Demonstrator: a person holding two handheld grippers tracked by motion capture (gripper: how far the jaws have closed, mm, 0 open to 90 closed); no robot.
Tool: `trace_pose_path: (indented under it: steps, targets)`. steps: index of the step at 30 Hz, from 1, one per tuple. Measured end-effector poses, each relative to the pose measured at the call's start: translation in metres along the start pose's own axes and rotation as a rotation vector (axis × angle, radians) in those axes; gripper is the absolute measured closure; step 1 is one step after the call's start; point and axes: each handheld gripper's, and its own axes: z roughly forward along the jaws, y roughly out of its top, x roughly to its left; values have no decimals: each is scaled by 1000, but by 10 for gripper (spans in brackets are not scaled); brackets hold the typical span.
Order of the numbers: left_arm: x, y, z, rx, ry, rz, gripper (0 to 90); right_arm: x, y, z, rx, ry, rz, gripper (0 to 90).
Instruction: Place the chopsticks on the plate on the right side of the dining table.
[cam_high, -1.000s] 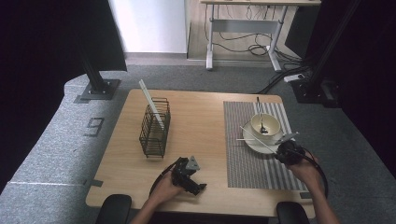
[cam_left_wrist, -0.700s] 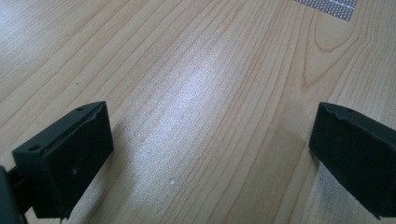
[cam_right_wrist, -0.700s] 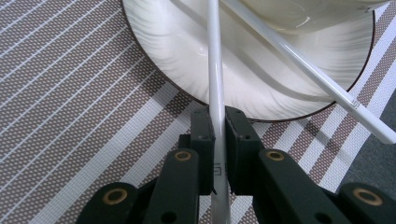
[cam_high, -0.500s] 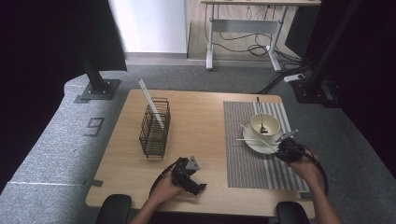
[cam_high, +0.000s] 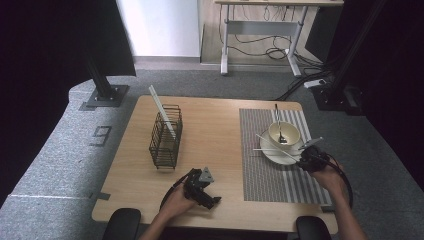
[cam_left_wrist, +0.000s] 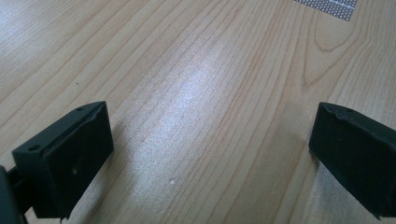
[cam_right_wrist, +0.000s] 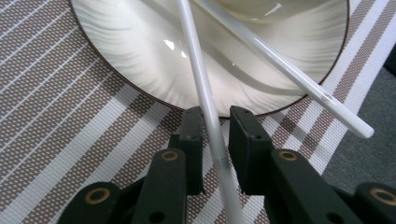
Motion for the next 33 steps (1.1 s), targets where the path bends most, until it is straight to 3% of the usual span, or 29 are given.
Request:
trace_pose_path:
  steps: [7,16,33]
  targets:
    - [0,0,0,0,0,0,0,-2,-3,0,-8,-24,20,651]
    - [0,0,0,0,0,0,0,-3,-3,1,-34,-97,21,436]
    - [0,0,0,0,0,0,0,-18,-6,5,-60,-194,119,356]
